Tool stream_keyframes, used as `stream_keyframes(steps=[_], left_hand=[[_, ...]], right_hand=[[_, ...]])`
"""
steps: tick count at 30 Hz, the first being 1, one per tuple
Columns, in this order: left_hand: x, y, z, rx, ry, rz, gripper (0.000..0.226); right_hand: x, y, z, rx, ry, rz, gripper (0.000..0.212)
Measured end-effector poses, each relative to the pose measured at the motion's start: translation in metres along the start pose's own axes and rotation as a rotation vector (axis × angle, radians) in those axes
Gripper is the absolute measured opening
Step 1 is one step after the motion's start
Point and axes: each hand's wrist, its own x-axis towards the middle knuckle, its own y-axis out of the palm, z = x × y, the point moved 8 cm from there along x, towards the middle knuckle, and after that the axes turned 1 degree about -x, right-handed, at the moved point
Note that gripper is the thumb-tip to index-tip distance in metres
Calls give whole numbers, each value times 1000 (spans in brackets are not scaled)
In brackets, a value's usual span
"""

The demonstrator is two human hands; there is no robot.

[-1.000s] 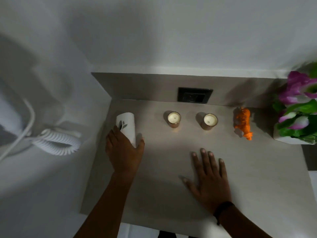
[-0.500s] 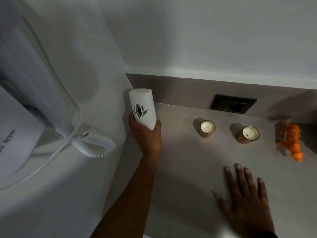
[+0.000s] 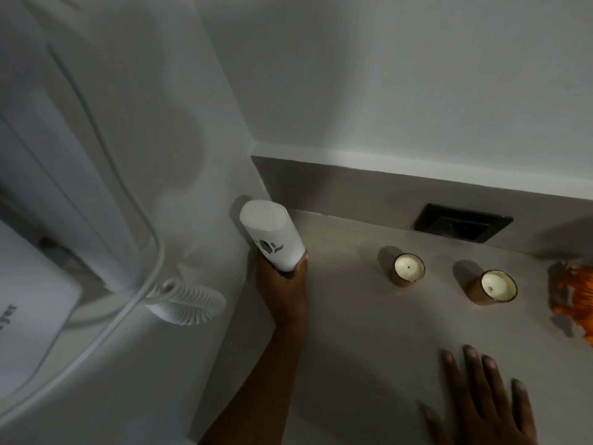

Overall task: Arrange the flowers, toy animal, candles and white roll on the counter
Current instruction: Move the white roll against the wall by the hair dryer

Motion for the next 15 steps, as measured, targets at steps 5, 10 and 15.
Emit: stream_keyframes(steps=[5,10,15], left_hand=[[15,8,-11,111,17,-64,75],[27,25,-5,269,-61,-22,91],[32,29,-2,328,-77,-41,89]], right_hand=[[2,13,-2,-11,-22,14,106],[2,20,-3,-16,-49,-3,106],[3,20,-3,-3,-73,-50,105]])
